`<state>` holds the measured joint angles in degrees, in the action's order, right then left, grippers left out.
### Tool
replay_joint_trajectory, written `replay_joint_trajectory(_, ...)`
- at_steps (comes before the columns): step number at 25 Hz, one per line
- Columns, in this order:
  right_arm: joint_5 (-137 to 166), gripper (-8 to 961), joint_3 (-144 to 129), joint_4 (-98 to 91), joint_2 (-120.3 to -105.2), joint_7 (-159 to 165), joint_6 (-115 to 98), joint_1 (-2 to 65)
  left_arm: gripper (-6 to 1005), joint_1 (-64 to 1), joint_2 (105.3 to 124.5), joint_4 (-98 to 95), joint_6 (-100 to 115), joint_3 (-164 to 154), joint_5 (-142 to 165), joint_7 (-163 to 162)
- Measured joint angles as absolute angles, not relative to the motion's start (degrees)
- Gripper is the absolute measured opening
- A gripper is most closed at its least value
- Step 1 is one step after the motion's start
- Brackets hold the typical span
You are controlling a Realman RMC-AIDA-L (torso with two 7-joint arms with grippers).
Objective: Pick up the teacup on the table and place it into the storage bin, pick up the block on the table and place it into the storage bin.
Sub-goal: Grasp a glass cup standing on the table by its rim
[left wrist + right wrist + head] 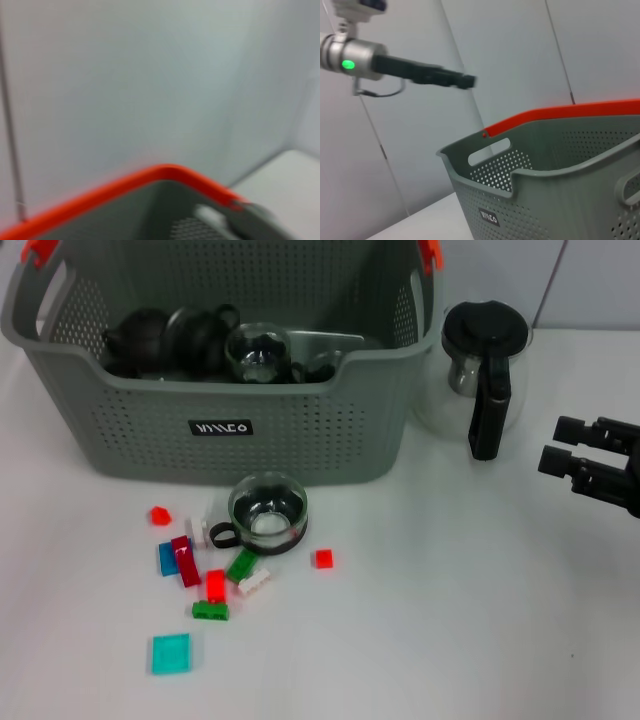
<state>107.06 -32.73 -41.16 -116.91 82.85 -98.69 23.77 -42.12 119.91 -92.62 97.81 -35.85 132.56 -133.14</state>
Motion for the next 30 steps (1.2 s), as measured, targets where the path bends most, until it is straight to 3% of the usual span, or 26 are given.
replay_joint_trajectory(3,107.1,607,-33.0,-41.1,-116.7,83.2,-98.7,24.0,488,-41.5,116.71,-89.5,109.2,-29.9,125.3,-133.3)
replay_joint_trajectory(6,107.1,607,-33.2,-41.2,-116.67,83.6,-98.7,24.2,486,-39.7,115.06,-86.6,115.1,-30.0,122.9,-132.0)
replay_joint_trajectory(13,107.1,607,-33.2,-41.4,-116.54,84.4,-98.3,24.5,482,-32.6,114.7,-85.2,118.5,-41.8,122.8,-125.7)
replay_joint_trajectory(16,107.5,607,-33.2,-41.2,-116.46,84.6,-98.2,24.7,479,-31.1,115.33,-84.1,118.4,-47.4,123.6,-122.8)
replay_joint_trajectory(26,108.9,606,-33.2,-41.0,-116.45,84.6,-97.8,24.9,479,-35.1,121.75,-82.3,111.3,-57.0,137.2,-116.8)
replay_joint_trajectory(30,109.2,607,-33.2,-41.0,-116.45,84.9,-97.8,25.0,479,-35.6,122.87,-82.3,107.8,-59.9,138.1,-114.6)
